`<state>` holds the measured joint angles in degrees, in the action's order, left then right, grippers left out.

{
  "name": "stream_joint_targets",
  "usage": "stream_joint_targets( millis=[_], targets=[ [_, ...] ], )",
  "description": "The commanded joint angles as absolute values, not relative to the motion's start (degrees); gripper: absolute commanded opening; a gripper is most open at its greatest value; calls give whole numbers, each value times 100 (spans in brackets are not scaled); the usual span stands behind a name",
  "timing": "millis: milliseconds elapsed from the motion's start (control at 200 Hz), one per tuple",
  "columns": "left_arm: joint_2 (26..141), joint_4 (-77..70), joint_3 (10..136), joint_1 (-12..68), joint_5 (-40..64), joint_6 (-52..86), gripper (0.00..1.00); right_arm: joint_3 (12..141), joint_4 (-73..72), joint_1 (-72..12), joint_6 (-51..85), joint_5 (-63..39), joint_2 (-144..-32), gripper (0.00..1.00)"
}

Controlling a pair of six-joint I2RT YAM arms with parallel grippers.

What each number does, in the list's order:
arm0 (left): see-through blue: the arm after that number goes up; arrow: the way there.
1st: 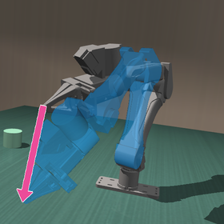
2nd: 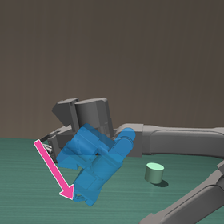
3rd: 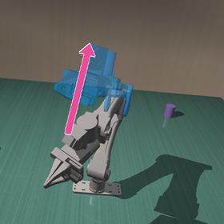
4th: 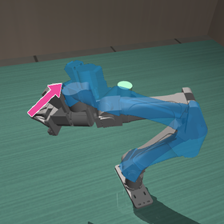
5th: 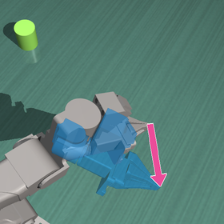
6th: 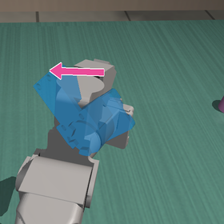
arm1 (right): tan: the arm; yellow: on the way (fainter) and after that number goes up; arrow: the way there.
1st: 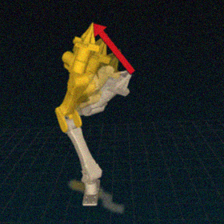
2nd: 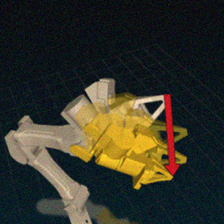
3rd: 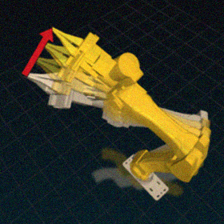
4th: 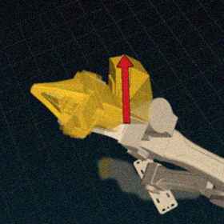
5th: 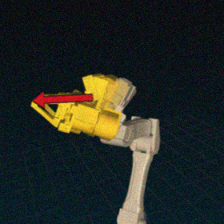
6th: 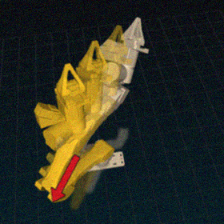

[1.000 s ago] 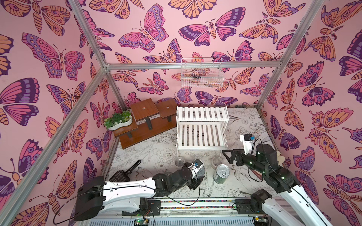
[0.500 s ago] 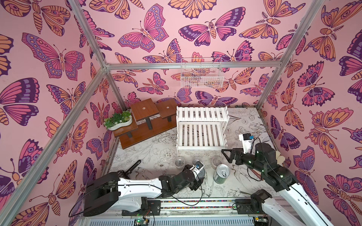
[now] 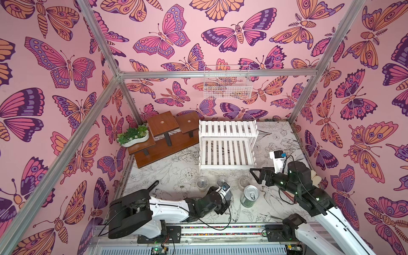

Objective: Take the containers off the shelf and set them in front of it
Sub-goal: Place the container at the center of the board.

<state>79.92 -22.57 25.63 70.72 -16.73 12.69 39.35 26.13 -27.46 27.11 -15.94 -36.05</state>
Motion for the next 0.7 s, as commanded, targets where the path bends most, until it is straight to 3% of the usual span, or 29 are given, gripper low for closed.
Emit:
stream_joint_targets(
  millis=[0,356,696],
  targets=[
    [7959,-2471,2475,7022,-1720,1335,86,4077,2654,-2710,2663,-1541,-3556,99],
    [7408,-1985,2534,7053,-1529,1144,100,4065,2691,-2707,2623,-1530,-3486,99],
    [6021,-503,2989,7136,-2634,764,100,4001,2690,-2553,2260,-1139,-3622,99]
  ],
)
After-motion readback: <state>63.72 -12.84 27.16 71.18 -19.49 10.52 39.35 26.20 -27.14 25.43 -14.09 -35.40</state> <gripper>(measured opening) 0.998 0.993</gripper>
